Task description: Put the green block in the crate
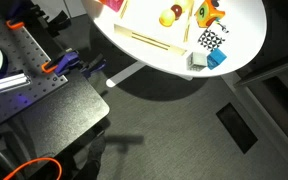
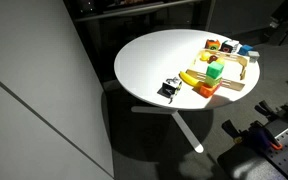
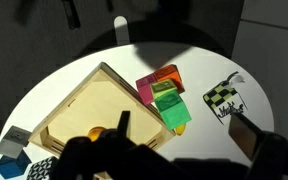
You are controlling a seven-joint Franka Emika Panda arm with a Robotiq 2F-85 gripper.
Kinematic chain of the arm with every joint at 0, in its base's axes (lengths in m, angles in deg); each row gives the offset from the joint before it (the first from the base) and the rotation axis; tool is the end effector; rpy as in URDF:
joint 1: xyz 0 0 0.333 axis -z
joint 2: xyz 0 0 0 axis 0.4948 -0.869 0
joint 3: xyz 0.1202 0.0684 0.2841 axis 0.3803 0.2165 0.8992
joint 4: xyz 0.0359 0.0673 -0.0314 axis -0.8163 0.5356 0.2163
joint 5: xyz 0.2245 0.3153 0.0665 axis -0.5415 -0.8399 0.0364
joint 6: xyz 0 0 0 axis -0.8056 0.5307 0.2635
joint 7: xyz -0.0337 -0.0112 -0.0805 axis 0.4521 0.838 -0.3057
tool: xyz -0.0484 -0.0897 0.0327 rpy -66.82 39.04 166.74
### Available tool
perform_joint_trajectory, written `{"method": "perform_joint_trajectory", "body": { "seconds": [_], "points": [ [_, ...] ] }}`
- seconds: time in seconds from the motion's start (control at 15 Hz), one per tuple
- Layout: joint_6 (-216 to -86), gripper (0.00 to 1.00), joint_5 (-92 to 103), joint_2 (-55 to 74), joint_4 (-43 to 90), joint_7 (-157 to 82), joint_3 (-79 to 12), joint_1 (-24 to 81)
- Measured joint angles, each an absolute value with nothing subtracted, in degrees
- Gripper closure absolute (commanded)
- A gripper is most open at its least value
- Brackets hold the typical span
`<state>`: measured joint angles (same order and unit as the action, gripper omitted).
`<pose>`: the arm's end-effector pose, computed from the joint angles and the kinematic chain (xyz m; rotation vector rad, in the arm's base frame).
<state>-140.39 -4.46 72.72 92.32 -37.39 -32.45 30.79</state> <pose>0.3135 -0.0155 0.4325 -2.9679 0.3038 -0.2374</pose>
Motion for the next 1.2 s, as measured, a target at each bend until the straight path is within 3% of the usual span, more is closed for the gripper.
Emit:
{"method": "perform_joint_trajectory", "body": {
  "seconds": [0.67, 1.2],
  "points": [
    [-140.8, 0.0, -4.5, 70.9, 90.9, -37.5, -32.4, 30.8],
    [-144.4, 0.0, -4.9, 59.4, 86.2, -38.1, -32.3, 30.8]
  ]
}}
